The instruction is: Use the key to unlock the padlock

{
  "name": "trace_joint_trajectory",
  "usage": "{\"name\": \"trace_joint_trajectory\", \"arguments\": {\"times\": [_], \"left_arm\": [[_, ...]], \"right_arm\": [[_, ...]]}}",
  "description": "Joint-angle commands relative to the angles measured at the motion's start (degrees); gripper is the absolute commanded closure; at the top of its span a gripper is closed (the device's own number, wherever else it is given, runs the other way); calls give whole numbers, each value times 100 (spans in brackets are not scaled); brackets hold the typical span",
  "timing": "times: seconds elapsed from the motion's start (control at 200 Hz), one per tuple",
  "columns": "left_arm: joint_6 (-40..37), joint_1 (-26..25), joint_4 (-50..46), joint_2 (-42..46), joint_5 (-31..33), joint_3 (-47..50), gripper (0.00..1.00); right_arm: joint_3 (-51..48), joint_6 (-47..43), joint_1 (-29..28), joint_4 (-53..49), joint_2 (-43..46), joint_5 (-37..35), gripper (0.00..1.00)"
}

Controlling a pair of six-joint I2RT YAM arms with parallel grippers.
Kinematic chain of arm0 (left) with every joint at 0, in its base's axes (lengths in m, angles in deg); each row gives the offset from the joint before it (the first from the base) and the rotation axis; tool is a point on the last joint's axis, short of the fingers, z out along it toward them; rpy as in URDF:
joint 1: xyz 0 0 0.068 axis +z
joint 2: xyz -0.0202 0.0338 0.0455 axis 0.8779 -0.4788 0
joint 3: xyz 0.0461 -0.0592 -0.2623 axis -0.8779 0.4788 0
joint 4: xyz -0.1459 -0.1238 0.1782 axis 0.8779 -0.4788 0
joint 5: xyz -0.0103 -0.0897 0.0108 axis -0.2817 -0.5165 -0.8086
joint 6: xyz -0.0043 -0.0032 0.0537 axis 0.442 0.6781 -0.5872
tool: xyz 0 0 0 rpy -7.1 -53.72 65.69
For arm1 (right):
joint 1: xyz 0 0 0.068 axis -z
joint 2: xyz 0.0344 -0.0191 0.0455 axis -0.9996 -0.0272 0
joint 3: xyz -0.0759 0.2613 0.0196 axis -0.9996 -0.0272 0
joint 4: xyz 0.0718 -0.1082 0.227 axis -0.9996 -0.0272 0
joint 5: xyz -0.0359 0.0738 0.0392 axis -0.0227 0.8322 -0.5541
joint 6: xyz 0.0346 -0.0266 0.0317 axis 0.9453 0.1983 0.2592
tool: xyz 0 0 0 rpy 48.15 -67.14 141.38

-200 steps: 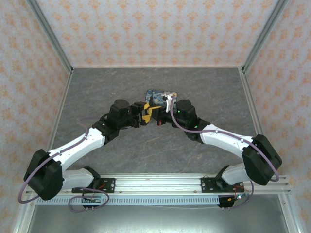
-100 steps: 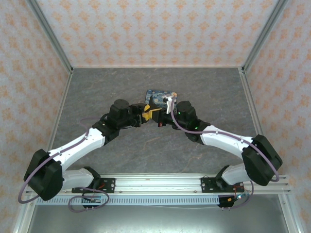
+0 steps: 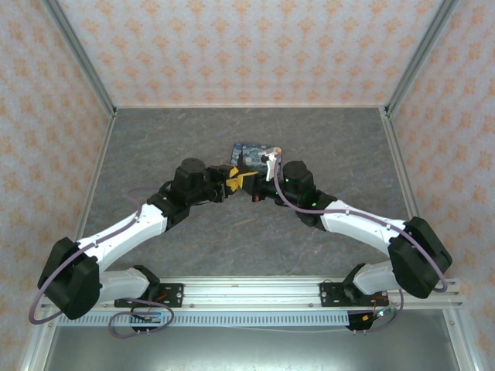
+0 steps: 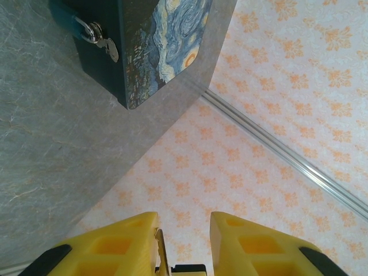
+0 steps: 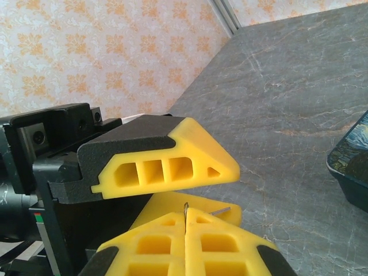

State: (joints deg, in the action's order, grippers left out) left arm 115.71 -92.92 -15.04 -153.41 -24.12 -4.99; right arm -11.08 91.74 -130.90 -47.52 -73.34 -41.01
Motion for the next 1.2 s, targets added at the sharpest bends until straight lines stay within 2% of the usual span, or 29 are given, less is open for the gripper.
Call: {"name": "trace_joint_trajectory", "arguments": {"times": [0.0, 0.741, 0.916, 1.116, 1.191], "left_arm": [[83, -36, 130, -47, 116, 88, 70], [89, -34, 141, -64, 110, 121, 80], [92, -31, 125, -64, 112, 122, 87], [47, -30, 82, -37, 102, 121, 100], [-161, -32, -45, 6, 164, 67, 100]], "right_arm": [[-66, 47, -43, 150, 171, -35, 100], [-92, 55, -43, 96, 270, -79, 100], [-92, 55, -39, 82, 256, -74, 100], [-107, 54, -43, 18, 287, -135, 100], [-101, 40, -43, -105, 351, -239, 100]]}}
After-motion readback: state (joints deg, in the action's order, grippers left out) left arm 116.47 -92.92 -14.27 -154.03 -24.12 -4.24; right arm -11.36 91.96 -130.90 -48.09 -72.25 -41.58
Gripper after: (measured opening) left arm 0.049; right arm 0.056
